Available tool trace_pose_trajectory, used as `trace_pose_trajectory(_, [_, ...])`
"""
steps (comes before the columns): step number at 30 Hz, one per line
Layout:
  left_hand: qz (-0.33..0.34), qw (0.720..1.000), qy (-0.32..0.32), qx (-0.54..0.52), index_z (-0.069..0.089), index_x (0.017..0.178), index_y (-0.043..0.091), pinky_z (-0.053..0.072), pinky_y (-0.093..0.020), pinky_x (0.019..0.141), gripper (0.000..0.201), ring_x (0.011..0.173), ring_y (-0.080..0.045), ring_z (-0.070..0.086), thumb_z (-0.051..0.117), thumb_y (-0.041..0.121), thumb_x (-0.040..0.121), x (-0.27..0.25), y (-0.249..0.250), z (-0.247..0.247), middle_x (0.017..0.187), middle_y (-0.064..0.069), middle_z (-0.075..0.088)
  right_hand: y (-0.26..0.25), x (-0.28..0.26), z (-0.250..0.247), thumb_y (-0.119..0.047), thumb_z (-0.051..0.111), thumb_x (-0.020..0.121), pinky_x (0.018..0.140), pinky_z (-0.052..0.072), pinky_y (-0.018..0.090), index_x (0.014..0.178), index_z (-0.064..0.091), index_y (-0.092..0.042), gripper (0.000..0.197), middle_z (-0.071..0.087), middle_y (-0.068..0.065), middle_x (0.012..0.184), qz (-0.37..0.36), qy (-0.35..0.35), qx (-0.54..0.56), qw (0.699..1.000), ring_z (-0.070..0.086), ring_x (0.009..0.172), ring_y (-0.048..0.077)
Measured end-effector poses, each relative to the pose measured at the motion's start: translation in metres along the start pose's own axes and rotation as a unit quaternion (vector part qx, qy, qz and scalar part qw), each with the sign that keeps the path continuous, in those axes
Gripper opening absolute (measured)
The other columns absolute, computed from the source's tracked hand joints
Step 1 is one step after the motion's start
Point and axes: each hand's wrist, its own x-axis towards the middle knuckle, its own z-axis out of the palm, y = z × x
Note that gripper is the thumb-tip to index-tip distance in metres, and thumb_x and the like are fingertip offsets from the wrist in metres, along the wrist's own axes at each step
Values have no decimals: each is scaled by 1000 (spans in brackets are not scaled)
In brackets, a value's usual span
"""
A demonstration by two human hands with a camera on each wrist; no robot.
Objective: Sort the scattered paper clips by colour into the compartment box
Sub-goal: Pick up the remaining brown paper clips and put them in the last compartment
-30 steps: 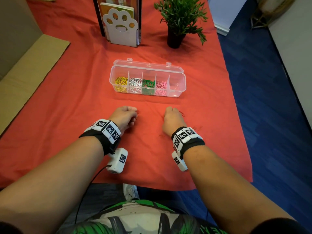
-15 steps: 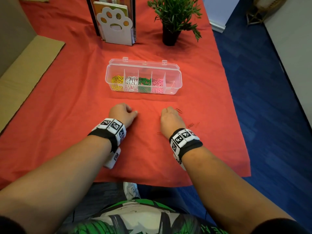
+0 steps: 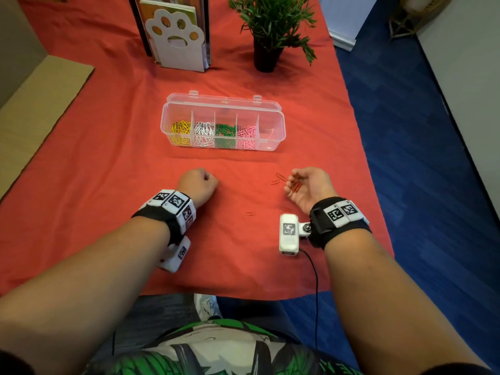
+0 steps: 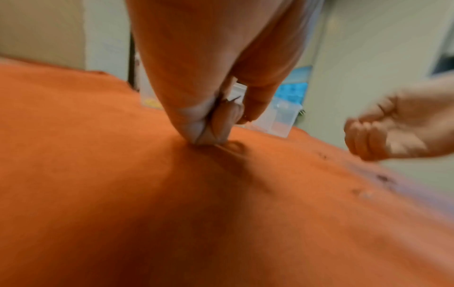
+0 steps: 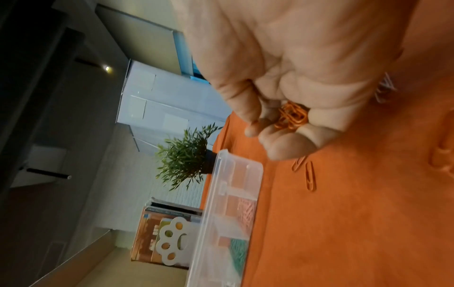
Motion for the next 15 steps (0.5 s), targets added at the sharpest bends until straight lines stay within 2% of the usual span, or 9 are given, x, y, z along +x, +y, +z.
trace_pose_trajectory(1, [-48,993,-43,-102,57,76,3,48,-33,60,23,66,-32,57,45,19,89,-2,3,-1,75,-21,59,-2,0,-3,-11,34,89,52,43,26,72,48,-10,22,45,4,65,5,-8,7,1000,46,57,17])
trace_pose_trajectory(3, [-156,929,-124,-311,46,63,12,34,-17,42,21,42,-17,42,42,16,83,-8,11,-2,55,-6,46,-4,1,-2,-14,36,89,51,44,25,70,48,-13,23,46,2,64,6,-17,-18,1000,49,58,16])
trace_pose_trajectory(5, [-210,860,-172,-431,47,61,15,34,-12,40,17,38,-11,41,39,15,77,-13,16,-5,47,1,48,-2,6,3,-12,43,89,49,45,23,73,52,-14,18,48,0,64,-5,-6,-82,997,48,56,13])
trace_pose_trajectory(7, [-208,831,-206,-473,50,61,15,43,-15,45,17,41,-13,50,38,18,73,-16,18,-6,49,-1,55,2,17,6,-7,50,86,47,43,22,73,54,-18,17,48,-2,66,-44,24,-200,978,44,55,10])
trace_pose_trajectory(8, [-204,825,-213,-482,51,61,15,46,-17,47,21,43,-14,54,38,21,76,-16,20,-5,51,-2,57,4,25,7,-6,52,84,51,43,23,72,54,-20,19,49,-3,68,-76,40,-284,955,46,58,12])
trace_pose_trajectory(10, [-200,832,-217,-469,50,61,17,45,-15,44,32,42,-11,53,40,32,88,-16,24,2,49,1,55,6,34,8,-7,56,79,68,47,28,75,57,-21,15,59,-2,78,-144,59,-459,874,56,75,17])
trace_pose_trajectory(11, [-188,853,-214,-436,49,62,19,41,-13,40,34,38,-9,48,43,36,90,-18,27,7,47,3,51,7,37,8,-9,57,77,80,48,28,84,60,-20,13,62,1,91,-164,63,-526,832,58,87,20])
trace_pose_trajectory(13, [-138,914,-185,-334,45,61,19,31,-11,36,35,36,-9,37,52,37,90,-20,31,21,47,3,40,12,41,6,-19,60,78,97,43,31,106,58,-14,29,55,11,115,-187,72,-620,759,54,107,27])
trace_pose_trajectory(15, [-69,956,-168,-230,42,60,18,29,-14,38,36,40,-13,34,57,35,88,-22,30,34,50,0,38,18,40,7,-27,63,78,102,40,36,113,52,-12,40,47,15,121,-209,82,-661,716,49,113,33])
